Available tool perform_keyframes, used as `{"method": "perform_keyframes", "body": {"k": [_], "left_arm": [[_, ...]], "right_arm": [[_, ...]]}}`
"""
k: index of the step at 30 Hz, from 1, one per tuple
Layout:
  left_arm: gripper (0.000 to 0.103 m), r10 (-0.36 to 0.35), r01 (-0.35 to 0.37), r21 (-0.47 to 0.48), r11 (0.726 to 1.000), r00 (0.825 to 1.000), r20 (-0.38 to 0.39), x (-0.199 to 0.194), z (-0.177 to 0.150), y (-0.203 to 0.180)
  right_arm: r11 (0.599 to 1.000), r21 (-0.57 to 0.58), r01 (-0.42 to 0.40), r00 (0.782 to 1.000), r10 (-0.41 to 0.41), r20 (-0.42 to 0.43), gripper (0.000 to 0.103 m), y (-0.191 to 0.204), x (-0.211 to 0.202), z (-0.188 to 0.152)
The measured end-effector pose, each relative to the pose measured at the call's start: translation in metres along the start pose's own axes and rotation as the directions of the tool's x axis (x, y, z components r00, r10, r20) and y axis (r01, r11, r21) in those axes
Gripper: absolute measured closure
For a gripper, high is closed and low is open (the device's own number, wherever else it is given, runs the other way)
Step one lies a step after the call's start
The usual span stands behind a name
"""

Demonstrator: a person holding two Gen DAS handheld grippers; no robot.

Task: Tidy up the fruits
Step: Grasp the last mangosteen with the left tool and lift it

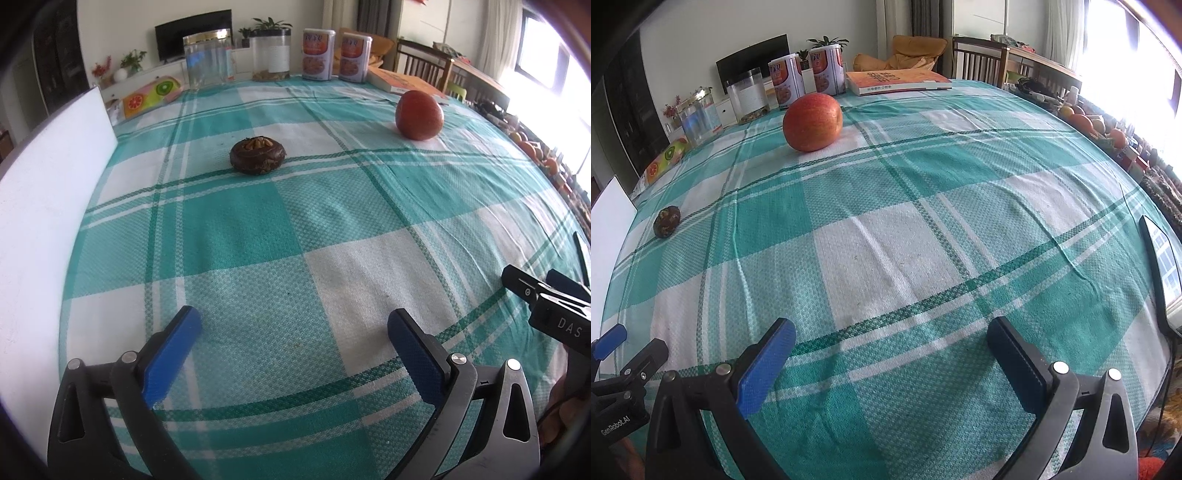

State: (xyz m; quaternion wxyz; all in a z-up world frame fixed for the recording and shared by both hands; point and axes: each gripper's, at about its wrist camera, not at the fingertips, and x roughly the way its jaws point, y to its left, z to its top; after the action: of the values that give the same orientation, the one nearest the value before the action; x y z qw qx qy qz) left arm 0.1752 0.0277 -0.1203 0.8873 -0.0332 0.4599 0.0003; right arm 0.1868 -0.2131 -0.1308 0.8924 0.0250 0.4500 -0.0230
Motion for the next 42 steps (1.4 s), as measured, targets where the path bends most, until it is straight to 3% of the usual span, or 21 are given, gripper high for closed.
{"method": "perform_keyframes", "body": {"k": [3, 7, 10, 14, 16, 18, 19, 20, 21, 27, 34, 40, 42], "left_arm": [[0.003, -0.036, 0.035, -0.121, 0.992, 0.999, -0.002, 0.0, 0.02, 0.018], [0.003, -0.025, 0.039, -0.223, 0.974, 0.998, 0.066, 0.005, 0.061, 0.034], [0.004, 0.057, -0.045, -0.194, 0.98, 0.997, 0.06, 0.027, 0.088, 0.034], [0.005, 0.135, -0.131, -0.115, 0.985, 0.991, 0.024, 0.06, 0.1, 0.029], [0.012, 0.139, -0.136, -0.117, 0.984, 0.99, 0.015, 0.068, 0.101, 0.032], [0.027, 0.13, -0.127, -0.123, 0.984, 0.991, 0.017, 0.071, 0.102, 0.035], [0.034, 0.115, -0.111, -0.118, 0.987, 0.993, 0.026, 0.069, 0.101, 0.034], [0.052, 0.11, -0.106, -0.106, 0.989, 0.993, 0.034, 0.066, 0.1, 0.032], [0.054, 0.117, -0.113, -0.092, 0.989, 0.993, 0.035, 0.065, 0.1, 0.03], [0.054, 0.055, -0.054, -0.1, 0.994, 0.998, 0.014, 0.038, 0.08, 0.022], [0.054, -0.029, 0.029, -0.069, 0.997, 1.0, 0.003, -0.011, 0.03, 0.006], [0.053, -0.004, 0.003, -0.023, 1.0, 1.0, -0.008, -0.011, 0.003, 0.0], [0.048, -0.005, 0.005, -0.023, 1.0, 1.0, 0.007, -0.009, 0.001, 0.001]], "right_arm": [[1.0, -0.002, 0.003, 1.0, -0.003, -0.001, 0.0, 0.0, 0.0, 0.0], [1.0, -0.004, 0.004, 1.0, -0.004, -0.002, 0.0, 0.0, 0.001, 0.0], [1.0, -0.004, 0.005, 1.0, -0.005, -0.002, 0.0, 0.0, 0.001, 0.0], [1.0, -0.004, 0.005, 1.0, -0.005, -0.002, 0.0, 0.001, 0.001, 0.0], [1.0, -0.004, 0.005, 1.0, -0.005, -0.002, 0.0, 0.001, 0.001, 0.0], [1.0, -0.005, 0.005, 1.0, -0.005, -0.002, 0.0, 0.001, 0.001, 0.0], [1.0, -0.005, 0.006, 1.0, -0.006, -0.002, 0.0, 0.001, 0.001, 0.0], [1.0, -0.005, 0.005, 1.0, -0.005, -0.002, 0.0, 0.001, 0.001, 0.0], [1.0, -0.006, 0.005, 1.0, -0.005, -0.003, 0.0, 0.001, 0.001, 0.0], [1.0, -0.004, 0.002, 1.0, -0.002, -0.002, 0.0, 0.0, 0.001, 0.0], [1.0, -0.004, 0.003, 1.0, -0.003, -0.002, 0.0, 0.0, 0.001, 0.0], [1.0, -0.005, 0.003, 1.0, -0.003, -0.002, 0.0, 0.0, 0.001, 0.0], [1.0, -0.005, 0.003, 1.0, -0.003, -0.002, 0.0, 0.0, 0.001, 0.0]]}}
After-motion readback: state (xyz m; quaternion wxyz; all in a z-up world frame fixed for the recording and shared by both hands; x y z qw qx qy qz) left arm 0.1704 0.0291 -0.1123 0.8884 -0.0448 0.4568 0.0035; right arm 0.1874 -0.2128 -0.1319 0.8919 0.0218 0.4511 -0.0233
